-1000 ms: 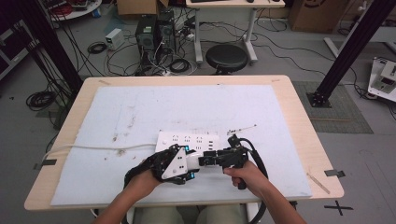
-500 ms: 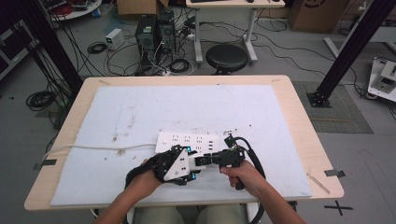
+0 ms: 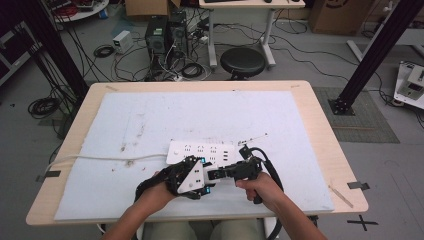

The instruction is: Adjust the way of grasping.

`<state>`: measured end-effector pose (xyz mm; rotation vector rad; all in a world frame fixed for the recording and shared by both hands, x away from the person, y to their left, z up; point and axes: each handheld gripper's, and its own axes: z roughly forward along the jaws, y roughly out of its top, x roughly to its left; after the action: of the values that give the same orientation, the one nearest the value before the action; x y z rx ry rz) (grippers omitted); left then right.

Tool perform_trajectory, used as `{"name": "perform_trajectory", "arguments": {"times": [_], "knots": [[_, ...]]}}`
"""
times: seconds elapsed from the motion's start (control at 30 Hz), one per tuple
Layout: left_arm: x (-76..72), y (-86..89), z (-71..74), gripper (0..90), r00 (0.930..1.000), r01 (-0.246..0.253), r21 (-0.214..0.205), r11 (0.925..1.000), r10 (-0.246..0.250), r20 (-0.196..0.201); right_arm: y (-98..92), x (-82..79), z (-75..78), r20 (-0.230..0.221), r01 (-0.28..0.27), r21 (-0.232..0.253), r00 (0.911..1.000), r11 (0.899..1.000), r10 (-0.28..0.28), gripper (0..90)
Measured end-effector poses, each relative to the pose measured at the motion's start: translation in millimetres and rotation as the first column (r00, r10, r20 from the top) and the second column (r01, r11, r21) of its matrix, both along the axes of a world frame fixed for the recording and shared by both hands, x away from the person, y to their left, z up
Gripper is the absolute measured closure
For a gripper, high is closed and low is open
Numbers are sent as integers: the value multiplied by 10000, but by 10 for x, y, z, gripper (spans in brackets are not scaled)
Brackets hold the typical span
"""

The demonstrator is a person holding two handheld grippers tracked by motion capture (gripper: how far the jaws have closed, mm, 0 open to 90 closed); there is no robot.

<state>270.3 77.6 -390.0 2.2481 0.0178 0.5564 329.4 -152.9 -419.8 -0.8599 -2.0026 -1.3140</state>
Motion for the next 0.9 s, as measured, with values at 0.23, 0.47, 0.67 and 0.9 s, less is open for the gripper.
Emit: {"name": "perform_trajectory", "arguments": {"times": [0.23, 0.47, 0.67, 0.9], "knots": [[80, 251, -86, 278, 9827, -1044, -1261, 9865, 828, -1658, -101, 2, 55, 923, 462, -290, 9948, 9985, -433, 637], [145, 562, -84, 270, 9466, -2529, -2457, 9358, 1870, -2625, -246, 37, 125, 1352, 1049, -433, 9859, 9935, -982, 637], [161, 818, -74, 270, 9162, -3564, -2788, 8918, 2751, -2913, -333, 31, 166, 1605, 1256, -435, 9801, 9911, -1172, 637], [172, 1064, -76, 270, 8964, -4185, -3029, 8562, 3357, -2894, -492, 42, 198, 1786, 1541, -526, 9735, 9867, -1425, 637]]}}
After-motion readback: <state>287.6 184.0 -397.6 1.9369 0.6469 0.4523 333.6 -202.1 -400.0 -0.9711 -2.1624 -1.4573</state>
